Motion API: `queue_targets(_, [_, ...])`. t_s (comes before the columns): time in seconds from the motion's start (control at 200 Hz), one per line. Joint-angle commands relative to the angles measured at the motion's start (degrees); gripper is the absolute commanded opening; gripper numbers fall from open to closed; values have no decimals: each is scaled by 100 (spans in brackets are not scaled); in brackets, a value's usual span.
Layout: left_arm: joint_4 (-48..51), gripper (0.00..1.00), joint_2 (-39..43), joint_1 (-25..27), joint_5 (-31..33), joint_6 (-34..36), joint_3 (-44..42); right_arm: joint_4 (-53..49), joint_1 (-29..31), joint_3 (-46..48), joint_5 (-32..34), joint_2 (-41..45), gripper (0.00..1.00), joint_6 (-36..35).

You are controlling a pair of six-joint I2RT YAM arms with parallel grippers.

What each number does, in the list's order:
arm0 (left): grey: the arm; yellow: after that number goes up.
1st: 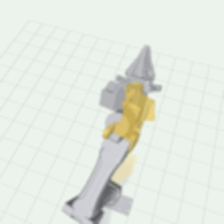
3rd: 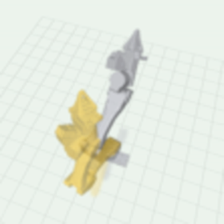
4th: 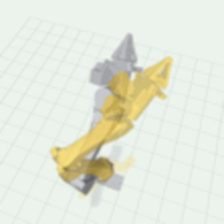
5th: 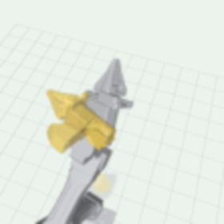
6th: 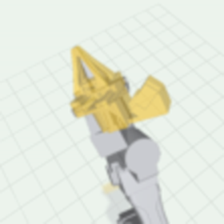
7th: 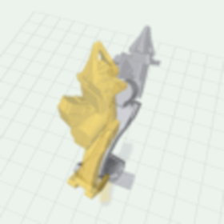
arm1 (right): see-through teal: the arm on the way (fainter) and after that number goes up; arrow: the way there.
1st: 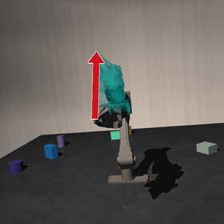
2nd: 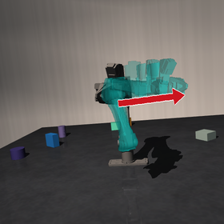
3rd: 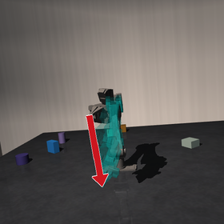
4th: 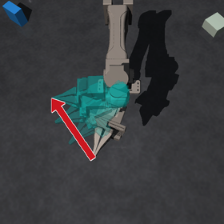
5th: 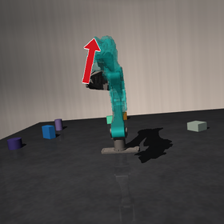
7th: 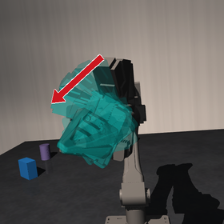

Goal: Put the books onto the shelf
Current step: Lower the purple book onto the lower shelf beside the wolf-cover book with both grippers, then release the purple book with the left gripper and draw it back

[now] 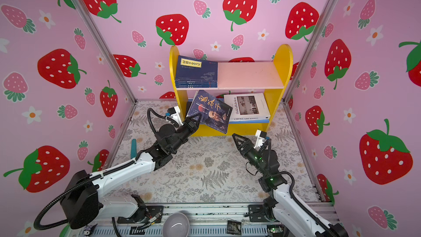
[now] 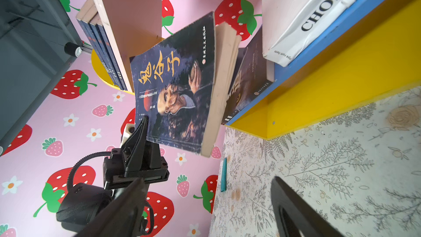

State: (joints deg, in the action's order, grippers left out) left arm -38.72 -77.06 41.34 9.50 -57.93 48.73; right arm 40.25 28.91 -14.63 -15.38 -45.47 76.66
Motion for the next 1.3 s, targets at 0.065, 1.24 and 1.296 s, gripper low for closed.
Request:
queue_targets(0.065, [-1170, 0, -286, -98, 474, -402, 326, 919, 1, -324, 52, -874, 85, -150])
queue_targets(1.24, [-2040, 0, -935, -539, -108, -1108, 51, 4251, 287, -1938, 356, -4790, 32, 1072])
queue_targets(1.296, [-1888, 0, -887, -538, -80, -1106, 27, 4180, 291, -1991, 489, -4808, 27, 1038])
